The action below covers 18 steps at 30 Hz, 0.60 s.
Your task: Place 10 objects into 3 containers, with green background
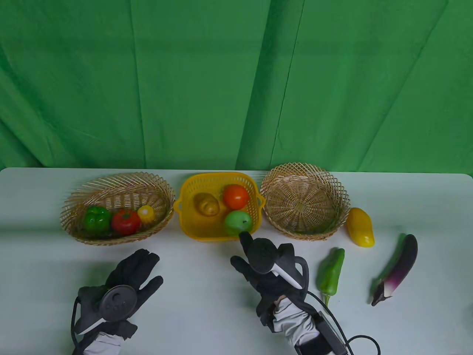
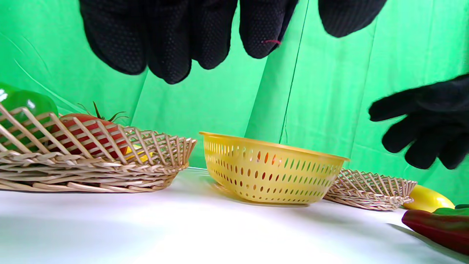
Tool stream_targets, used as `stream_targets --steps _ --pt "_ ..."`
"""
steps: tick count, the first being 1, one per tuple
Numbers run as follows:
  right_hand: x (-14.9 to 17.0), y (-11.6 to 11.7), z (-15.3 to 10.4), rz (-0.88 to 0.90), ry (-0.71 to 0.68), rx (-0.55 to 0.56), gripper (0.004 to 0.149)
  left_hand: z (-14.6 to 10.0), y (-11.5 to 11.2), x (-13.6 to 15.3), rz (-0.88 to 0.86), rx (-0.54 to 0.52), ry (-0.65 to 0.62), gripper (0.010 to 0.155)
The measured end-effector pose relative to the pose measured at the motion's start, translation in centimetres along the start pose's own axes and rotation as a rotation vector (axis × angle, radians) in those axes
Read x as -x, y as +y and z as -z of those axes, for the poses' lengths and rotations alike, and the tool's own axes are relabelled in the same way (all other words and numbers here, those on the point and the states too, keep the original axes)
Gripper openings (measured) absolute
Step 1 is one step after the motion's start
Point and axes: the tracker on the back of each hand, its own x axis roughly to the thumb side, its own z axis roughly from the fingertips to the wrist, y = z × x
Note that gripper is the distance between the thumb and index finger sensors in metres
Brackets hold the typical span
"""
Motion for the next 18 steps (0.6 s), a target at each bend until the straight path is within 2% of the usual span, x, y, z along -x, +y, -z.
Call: stream_targets --steps 8,18 --pt "4.3 2.7 -2.7 -0.038 0.101 0.003 0.075 0.0 0.0 0.0 -0.002 -0.009 -0.005 0.065" --pt "6.9 6.1 -3.3 -0.087 0.186 -0.107 0.075 -0.1 0.1 -0.1 0.011 0.001 -0.001 0.065"
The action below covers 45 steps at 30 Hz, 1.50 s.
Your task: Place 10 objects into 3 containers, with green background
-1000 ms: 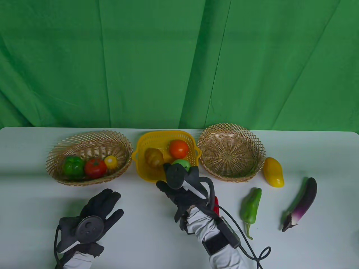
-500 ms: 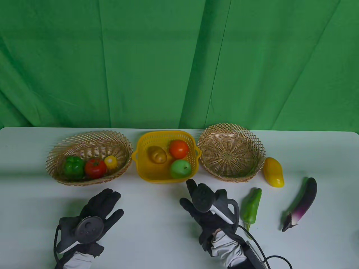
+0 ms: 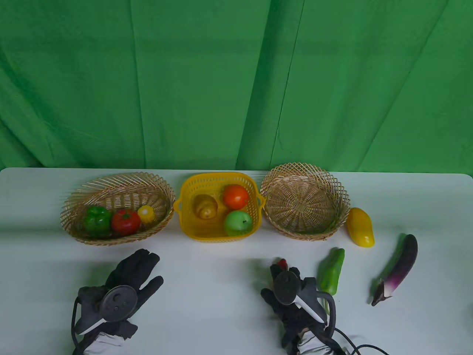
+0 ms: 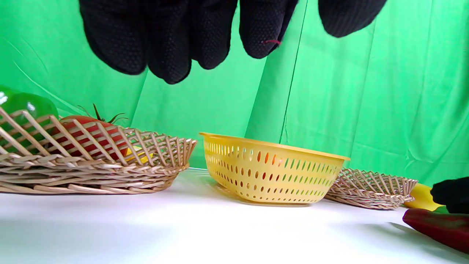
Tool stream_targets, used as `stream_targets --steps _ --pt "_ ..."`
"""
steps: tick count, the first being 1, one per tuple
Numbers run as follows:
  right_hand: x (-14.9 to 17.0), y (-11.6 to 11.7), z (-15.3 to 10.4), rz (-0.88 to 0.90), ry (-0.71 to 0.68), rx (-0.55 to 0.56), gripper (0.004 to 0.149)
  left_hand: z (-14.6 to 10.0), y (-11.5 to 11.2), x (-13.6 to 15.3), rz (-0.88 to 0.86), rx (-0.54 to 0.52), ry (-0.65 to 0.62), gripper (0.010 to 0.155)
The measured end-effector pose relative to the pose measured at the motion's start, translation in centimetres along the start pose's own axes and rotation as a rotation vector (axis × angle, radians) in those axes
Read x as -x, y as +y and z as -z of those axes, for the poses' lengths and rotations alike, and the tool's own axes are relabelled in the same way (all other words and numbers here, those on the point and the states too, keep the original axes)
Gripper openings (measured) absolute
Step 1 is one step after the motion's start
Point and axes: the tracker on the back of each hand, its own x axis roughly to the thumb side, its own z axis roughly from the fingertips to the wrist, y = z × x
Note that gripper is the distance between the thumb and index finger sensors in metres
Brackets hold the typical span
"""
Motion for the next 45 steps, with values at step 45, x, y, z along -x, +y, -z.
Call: stream_targets --steps 45 --pt "-1.6 -4.5 0.3 -0.086 -0.005 0.029 0.067 -0.2 0.1 0.9 0.006 0.011 0.053 0.065"
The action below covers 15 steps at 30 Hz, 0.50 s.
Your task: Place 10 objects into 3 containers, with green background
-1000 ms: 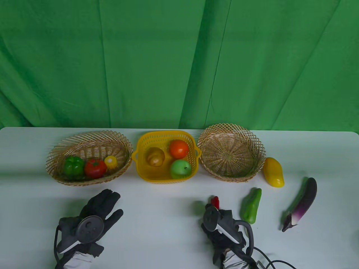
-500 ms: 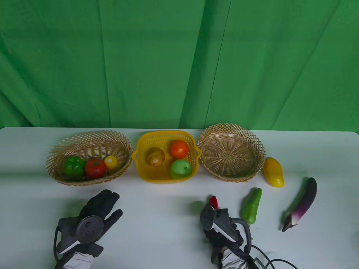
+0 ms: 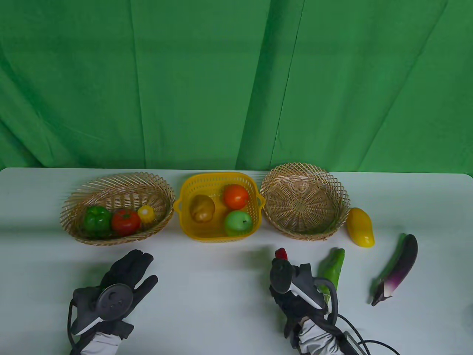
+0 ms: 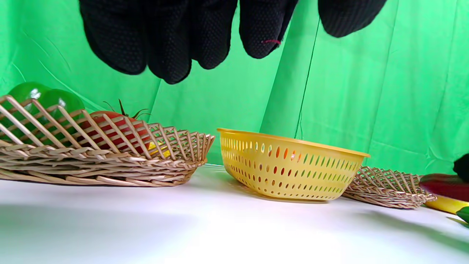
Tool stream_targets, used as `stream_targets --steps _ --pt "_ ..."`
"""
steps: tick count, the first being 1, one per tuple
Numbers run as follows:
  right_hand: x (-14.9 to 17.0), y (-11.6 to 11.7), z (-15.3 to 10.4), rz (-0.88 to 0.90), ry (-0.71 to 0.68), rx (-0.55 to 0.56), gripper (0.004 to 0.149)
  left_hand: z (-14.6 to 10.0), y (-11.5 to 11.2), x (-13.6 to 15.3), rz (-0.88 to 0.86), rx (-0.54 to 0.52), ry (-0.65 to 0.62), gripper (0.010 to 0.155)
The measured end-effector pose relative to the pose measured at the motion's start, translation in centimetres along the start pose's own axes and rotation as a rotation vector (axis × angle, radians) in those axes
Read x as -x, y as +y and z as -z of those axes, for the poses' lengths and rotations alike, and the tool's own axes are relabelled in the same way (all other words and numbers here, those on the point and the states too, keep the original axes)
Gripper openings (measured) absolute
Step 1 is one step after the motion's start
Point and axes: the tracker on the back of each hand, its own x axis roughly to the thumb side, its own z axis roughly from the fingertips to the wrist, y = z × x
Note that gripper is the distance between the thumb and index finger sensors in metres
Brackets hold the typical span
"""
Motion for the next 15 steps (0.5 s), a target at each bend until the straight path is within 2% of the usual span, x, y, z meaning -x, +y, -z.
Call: stream_targets --steps 8,15 --pt "-0.5 -3.3 1.4 0.013 0.018 0.091 0.068 0.0 0.0 0.1 0.005 0.001 0.004 0.065" --pt "-0.4 -5.8 5.1 0.056 0.086 0.162 0.067 0.0 0.0 0.1 0.004 -0.002 0.006 0.065"
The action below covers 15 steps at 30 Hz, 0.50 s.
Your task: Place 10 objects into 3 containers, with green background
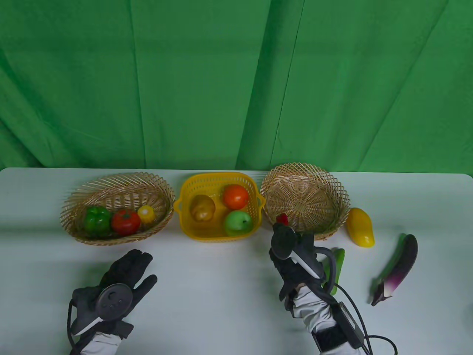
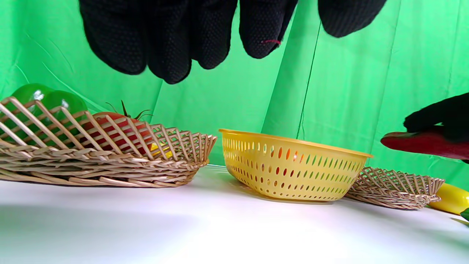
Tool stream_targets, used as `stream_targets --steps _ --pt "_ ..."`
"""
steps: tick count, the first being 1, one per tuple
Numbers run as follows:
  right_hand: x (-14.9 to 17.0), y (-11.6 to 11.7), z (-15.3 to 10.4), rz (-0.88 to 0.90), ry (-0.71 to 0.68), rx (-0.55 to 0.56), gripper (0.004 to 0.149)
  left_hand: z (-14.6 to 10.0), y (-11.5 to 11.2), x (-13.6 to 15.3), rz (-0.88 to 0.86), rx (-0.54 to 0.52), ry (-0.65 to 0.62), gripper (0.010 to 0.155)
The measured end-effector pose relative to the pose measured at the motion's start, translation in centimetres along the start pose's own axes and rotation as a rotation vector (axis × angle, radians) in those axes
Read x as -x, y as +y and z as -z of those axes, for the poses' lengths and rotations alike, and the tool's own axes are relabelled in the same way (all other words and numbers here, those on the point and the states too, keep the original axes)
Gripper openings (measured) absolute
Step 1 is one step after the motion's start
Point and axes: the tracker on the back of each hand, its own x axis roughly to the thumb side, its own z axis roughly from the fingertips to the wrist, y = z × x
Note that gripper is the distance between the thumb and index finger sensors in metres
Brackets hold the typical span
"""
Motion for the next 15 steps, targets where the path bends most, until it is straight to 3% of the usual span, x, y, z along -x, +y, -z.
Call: stream_targets --steps 15 --pt "0.5 -0.6 8.4 0.053 0.207 0.011 0.067 0.0 -0.1 0.1 0.013 0.005 0.009 0.065"
